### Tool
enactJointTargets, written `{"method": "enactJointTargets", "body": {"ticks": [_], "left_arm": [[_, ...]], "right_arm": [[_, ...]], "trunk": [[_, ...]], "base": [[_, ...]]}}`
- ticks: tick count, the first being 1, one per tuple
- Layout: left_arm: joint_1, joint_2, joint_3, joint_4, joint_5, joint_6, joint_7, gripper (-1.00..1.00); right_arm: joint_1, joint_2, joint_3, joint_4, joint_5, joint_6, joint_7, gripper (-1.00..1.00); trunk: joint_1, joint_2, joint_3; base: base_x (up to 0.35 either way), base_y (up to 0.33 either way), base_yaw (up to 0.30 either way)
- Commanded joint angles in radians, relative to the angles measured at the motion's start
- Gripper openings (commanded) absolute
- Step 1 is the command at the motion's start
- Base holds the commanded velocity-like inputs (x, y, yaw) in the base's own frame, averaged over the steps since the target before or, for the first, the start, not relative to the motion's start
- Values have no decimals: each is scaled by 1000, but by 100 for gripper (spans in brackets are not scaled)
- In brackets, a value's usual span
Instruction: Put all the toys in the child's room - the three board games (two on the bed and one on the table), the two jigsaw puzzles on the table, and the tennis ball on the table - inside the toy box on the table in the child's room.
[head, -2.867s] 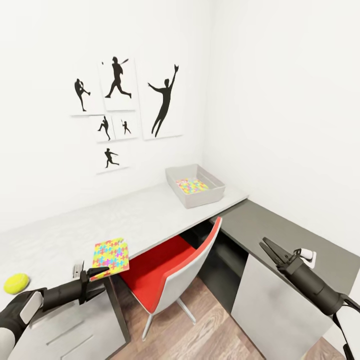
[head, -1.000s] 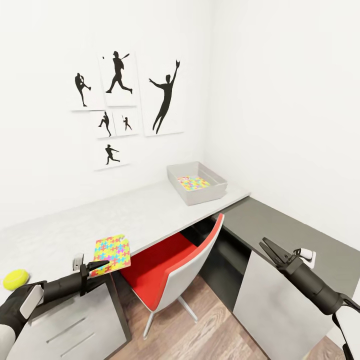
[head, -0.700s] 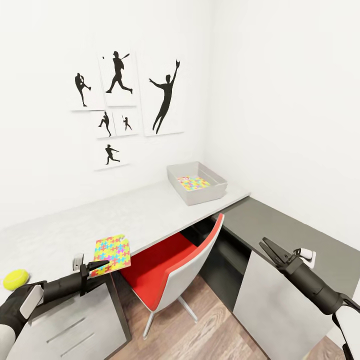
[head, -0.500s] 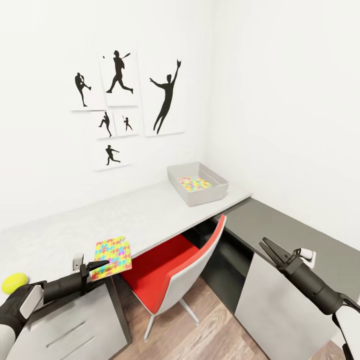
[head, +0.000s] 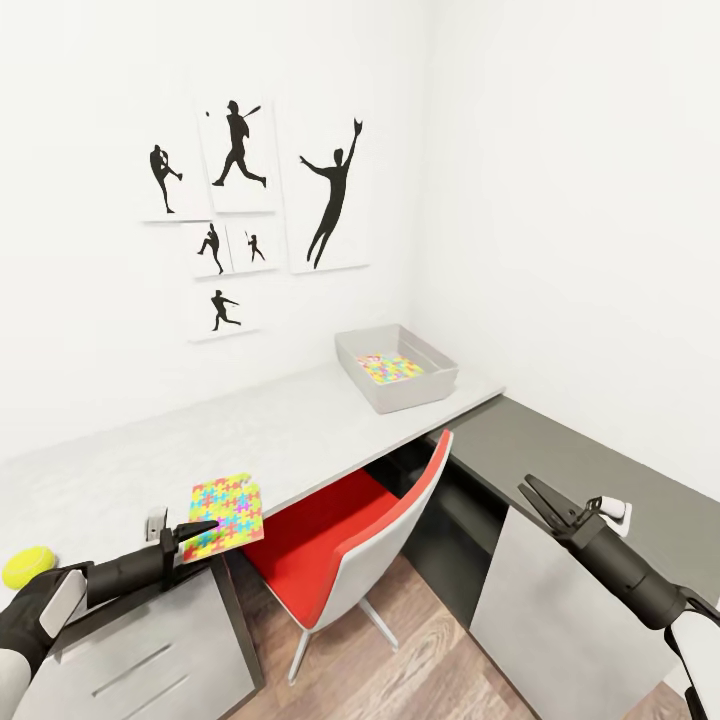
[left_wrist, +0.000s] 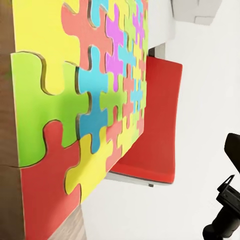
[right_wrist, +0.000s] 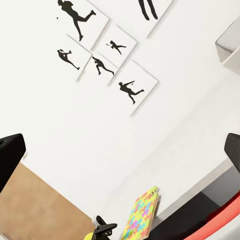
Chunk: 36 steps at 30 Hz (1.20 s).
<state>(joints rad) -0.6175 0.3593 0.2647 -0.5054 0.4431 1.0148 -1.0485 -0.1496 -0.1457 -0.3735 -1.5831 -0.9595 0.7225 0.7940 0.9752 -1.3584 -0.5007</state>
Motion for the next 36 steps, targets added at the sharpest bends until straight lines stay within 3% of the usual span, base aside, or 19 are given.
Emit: {"method": "enactJointTargets", "body": {"ticks": [1, 20, 21, 36], "left_arm": [[-1, 0, 2, 0, -3, 4, -4, 100], [-1, 0, 2, 0, -3, 4, -4, 100], [-1, 0, 2, 0, -3, 4, -4, -100], [-1, 0, 3, 1, -2, 4, -5, -100]], "right_arm": [[-1, 0, -1, 0, -4, 6, 1, 100], [-1, 0, 1, 1, -4, 6, 1, 100], [-1, 1, 1, 0, -4, 6, 1, 100], [-1, 1, -1, 0, -4, 6, 1, 100]], "trunk": [[0, -1, -1], [0, -1, -1], [0, -1, -1], [0, -1, -1]], "base": [[0, 0, 0], [19, 0, 0], [0, 0, 0], [0, 0, 0]]}}
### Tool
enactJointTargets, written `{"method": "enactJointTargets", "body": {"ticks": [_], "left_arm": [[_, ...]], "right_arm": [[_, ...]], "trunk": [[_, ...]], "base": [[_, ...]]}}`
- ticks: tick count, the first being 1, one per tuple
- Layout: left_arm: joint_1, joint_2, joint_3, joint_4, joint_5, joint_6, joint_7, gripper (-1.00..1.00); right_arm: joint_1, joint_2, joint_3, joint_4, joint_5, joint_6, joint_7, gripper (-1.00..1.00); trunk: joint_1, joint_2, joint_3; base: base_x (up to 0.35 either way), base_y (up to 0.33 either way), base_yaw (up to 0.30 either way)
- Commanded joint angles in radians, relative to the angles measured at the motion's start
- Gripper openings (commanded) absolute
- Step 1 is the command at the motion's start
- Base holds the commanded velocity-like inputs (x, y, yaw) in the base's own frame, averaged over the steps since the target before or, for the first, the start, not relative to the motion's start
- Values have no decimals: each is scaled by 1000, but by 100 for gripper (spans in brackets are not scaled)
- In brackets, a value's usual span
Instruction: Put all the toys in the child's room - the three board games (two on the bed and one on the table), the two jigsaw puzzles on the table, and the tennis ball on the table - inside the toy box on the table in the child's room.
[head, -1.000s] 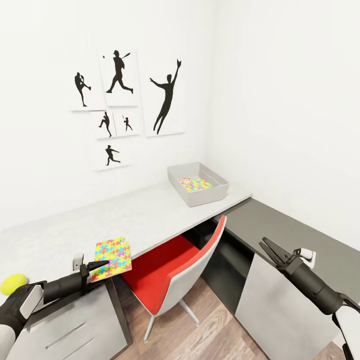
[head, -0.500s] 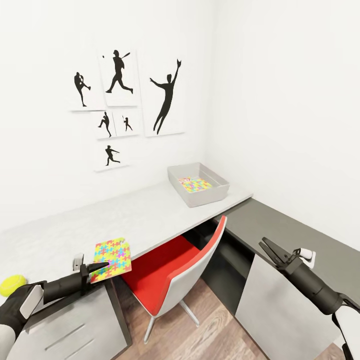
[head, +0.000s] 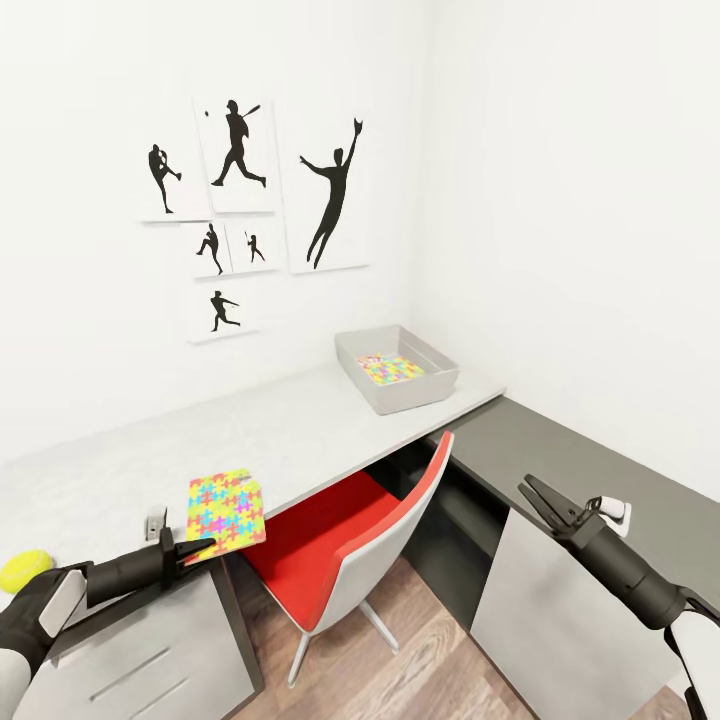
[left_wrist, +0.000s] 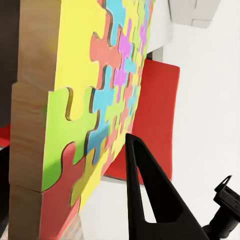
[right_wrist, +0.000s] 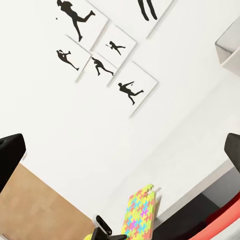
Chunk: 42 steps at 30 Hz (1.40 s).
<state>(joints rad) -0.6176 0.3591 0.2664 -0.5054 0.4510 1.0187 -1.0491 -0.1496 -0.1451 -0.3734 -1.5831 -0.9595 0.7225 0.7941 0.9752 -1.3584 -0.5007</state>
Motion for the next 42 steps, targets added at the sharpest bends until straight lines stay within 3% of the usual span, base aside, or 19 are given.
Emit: {"method": "enactJointTargets", "body": {"ticks": [1, 18, 24, 28, 33, 36, 38, 42], "left_arm": [[-1, 0, 2, 1, -10, 0, -5, -100], [-1, 0, -2, 0, -9, 1, -6, -100], [-1, 1, -2, -24, -8, 9, -8, -100], [-1, 1, -3, -68, -8, 17, -12, -100], [-1, 5, -9, -87, -10, 18, -107, -100], [-1, 8, -18, -151, -12, 19, -177, -100], [-1, 9, -34, -200, -12, 20, -205, -100], [-3, 5, -102, -284, -12, 26, -264, -100]], "right_arm": [[-1, 0, -1, 0, -4, 6, 1, 100], [-1, 0, -1, 0, -4, 6, 1, 100], [-1, -1, -1, 0, -4, 6, 1, 100], [-1, -1, -1, 0, -4, 6, 1, 100], [-1, 0, -1, 1, -4, 6, 1, 100], [-1, 0, -1, 0, -4, 5, 2, 100], [-1, 0, -1, 0, -3, 6, 2, 100], [0, 0, 0, 0, -2, 6, 1, 100]], "trunk": [[0, -1, -1], [-65, 118, 52], [-65, 118, 52], [-81, 146, 65], [-100, 181, 80], [-111, 202, 90], [-119, 216, 96], [-134, 244, 109]], "base": [[0, 0, 0], [0, 0, 0], [0, 0, 0], [0, 0, 0], [0, 0, 0], [0, 0, 0], [0, 0, 0], [0, 0, 0]]}}
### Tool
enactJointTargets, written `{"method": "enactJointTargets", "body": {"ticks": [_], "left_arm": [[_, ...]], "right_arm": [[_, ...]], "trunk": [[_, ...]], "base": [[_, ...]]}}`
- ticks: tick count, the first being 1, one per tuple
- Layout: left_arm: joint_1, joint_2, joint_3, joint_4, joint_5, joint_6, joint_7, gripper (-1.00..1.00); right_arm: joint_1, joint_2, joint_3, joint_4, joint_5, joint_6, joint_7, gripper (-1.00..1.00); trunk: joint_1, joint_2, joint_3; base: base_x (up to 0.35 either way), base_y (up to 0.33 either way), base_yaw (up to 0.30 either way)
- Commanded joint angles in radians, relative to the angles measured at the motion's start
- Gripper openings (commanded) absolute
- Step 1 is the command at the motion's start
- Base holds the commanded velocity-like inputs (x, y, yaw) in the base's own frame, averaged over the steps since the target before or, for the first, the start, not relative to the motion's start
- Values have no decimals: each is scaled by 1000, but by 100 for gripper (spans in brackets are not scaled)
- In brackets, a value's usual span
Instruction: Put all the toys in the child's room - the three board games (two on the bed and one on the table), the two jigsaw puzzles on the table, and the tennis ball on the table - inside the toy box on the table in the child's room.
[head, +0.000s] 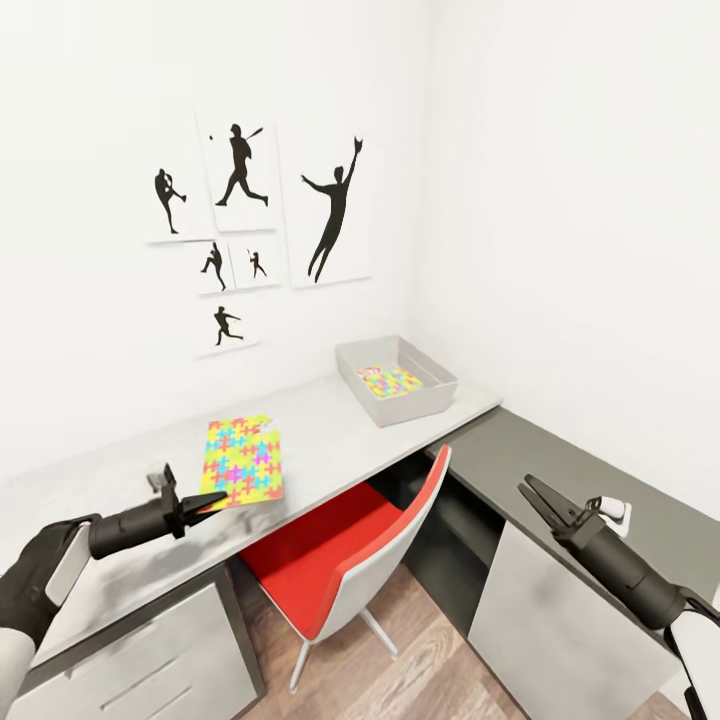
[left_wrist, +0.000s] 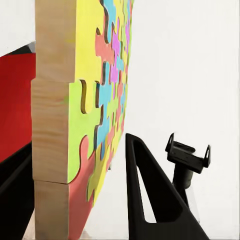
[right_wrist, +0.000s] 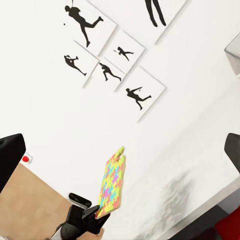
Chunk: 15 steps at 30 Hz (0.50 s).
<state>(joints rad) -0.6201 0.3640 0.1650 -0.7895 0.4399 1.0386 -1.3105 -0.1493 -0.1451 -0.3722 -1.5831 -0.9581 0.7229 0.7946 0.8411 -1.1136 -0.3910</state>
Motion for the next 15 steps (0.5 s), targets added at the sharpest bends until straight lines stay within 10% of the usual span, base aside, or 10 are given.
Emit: {"method": "enactJointTargets", "body": {"ticks": [1, 15], "left_arm": [[-2, -1, -9, -7, -1, 7, -7, -100], [-4, 6, -28, -20, -1, 8, -58, -100]], "right_arm": [[-1, 0, -1, 0, -4, 5, 1, 100], [-3, 12, 4, 0, -2, -4, -4, 100]], "trunk": [[-4, 7, 2], [-58, 105, 46]], "base": [[0, 0, 0], [0, 0, 0]]}}
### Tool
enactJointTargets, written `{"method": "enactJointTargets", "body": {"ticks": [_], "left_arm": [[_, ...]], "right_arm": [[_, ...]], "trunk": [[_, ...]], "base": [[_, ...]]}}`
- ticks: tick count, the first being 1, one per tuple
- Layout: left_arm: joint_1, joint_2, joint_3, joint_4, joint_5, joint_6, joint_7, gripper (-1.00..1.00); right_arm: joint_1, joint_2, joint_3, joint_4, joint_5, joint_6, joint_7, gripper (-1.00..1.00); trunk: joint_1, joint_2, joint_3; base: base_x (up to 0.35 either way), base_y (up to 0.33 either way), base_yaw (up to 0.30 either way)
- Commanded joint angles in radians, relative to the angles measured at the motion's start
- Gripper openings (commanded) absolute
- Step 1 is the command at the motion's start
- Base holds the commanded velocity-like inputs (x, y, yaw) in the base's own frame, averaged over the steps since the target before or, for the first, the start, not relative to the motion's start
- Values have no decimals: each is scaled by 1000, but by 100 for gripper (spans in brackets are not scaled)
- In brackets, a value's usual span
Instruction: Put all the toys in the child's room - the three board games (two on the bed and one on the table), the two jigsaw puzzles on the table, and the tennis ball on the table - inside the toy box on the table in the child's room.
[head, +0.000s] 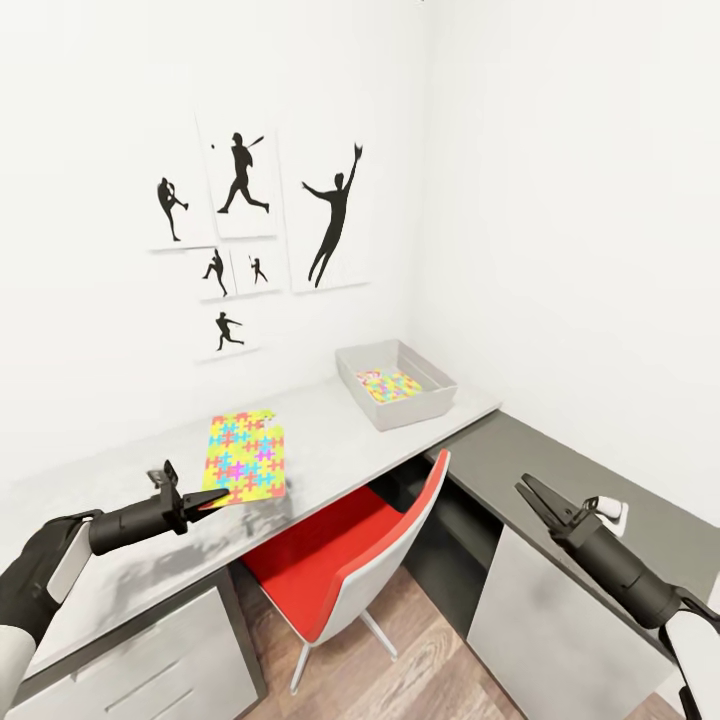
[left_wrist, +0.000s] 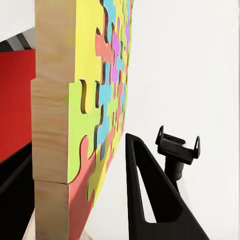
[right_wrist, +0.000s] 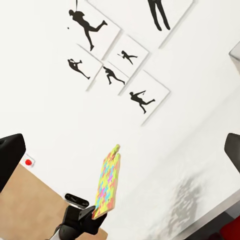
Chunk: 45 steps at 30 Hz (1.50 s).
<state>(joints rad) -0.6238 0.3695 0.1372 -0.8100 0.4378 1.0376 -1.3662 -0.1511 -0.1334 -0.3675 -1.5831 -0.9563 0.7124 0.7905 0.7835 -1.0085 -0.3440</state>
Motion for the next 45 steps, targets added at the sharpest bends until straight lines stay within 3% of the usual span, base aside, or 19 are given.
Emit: {"method": "enactJointTargets", "body": {"ticks": [1, 8, 12, 15, 17, 28, 45], "left_arm": [[-1, 0, 0, 0, 1, 9, -3, -100], [-1, -1, -1, 0, 1, 9, -5, -100], [-1, -1, -1, 0, 1, 9, -5, -100], [-1, 0, 0, 0, 1, 9, -6, -100], [-1, 1, 0, 0, 1, 9, -6, -100], [-1, 2, 4, 0, 1, 9, -11, -100], [-1, 3, 5, 0, 1, 9, -11, -100]], "right_arm": [[-1, 0, -1, 0, -3, 6, 1, 100], [-4, -11, 0, -1, -3, 19, -20, 100], [-10, -14, -7, -2, -3, 104, -120, 100], [-12, -14, -19, -2, -10, 168, -239, 100], [-12, -13, -24, -4, -16, 185, -265, 100], [-12, -1, -28, -10, -17, 183, -199, 100], [-12, -2, -33, -8, -18, 183, -174, 100]], "trunk": [[-4, 6, 2], [-31, 55, 24], [-46, 83, 36], [-58, 104, 46], [-65, 118, 52], [-107, 195, 87], [-173, 314, 140]], "base": [[0, 0, 0], [0, 0, 0], [0, 0, 0], [0, 0, 0], [0, 0, 0], [0, 0, -16], [0, 0, -265]]}}
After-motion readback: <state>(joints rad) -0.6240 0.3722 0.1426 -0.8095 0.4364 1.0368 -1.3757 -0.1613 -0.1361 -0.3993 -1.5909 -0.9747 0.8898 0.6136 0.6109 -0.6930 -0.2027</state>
